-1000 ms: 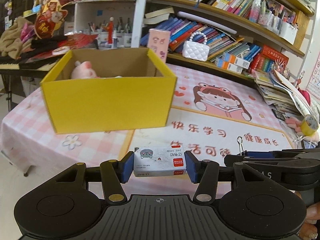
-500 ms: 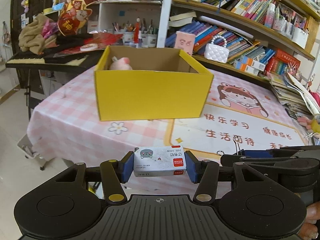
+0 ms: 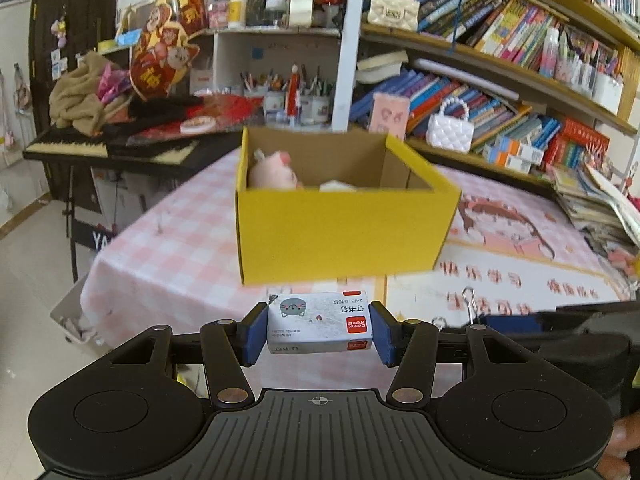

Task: Organize objects
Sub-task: 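Carry the card box and binder clip over the yellow box, then open the left tool to drop the card box while the right tool releases the clip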

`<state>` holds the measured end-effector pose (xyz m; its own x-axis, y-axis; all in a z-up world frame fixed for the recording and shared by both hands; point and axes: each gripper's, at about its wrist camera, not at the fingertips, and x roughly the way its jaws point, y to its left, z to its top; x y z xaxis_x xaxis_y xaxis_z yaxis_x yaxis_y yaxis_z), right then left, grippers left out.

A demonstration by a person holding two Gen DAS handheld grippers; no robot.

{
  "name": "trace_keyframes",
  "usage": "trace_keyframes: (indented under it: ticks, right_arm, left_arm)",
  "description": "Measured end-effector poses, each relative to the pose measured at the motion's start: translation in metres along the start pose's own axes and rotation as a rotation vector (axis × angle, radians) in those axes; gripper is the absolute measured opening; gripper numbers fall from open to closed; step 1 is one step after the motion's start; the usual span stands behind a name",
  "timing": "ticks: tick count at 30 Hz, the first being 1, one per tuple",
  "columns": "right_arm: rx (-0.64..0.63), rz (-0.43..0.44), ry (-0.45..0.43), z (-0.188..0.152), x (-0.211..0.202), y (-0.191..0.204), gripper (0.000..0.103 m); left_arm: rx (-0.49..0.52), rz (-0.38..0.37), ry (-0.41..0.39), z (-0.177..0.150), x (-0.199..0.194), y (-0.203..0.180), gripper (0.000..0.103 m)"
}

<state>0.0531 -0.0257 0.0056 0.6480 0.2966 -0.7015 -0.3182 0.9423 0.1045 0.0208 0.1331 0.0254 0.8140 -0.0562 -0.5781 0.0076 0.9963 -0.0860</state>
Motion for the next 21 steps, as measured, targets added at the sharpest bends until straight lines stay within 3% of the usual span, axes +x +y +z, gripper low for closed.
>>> trace_keyframes:
  ticks: [3, 8, 12, 16, 21]
  right_arm:
    - [-0.01, 0.004, -0.041, 0.016, 0.0, -0.001, 0.04]
    - [-0.051, -0.002, -0.203, 0.065, -0.004, -0.007, 0.04]
    - [-0.068, -0.002, -0.275, 0.114, 0.011, -0.018, 0.04]
    - [-0.115, -0.002, -0.274, 0.15, 0.041, -0.024, 0.04]
    - [-0.193, -0.007, -0.178, 0.17, 0.095, -0.03, 0.04]
  left_arm:
    - [0.0, -0.006, -0.051, 0.018, 0.001, 0.0, 0.052]
    - [-0.066, -0.037, -0.117, 0.062, 0.018, 0.004, 0.052]
    - [-0.034, -0.008, -0.184, 0.096, 0.043, -0.003, 0.052]
    - [-0.018, 0.043, -0.153, 0.107, 0.084, -0.008, 0.052]
    - [-0.007, 0.101, -0.058, 0.104, 0.132, -0.012, 0.052]
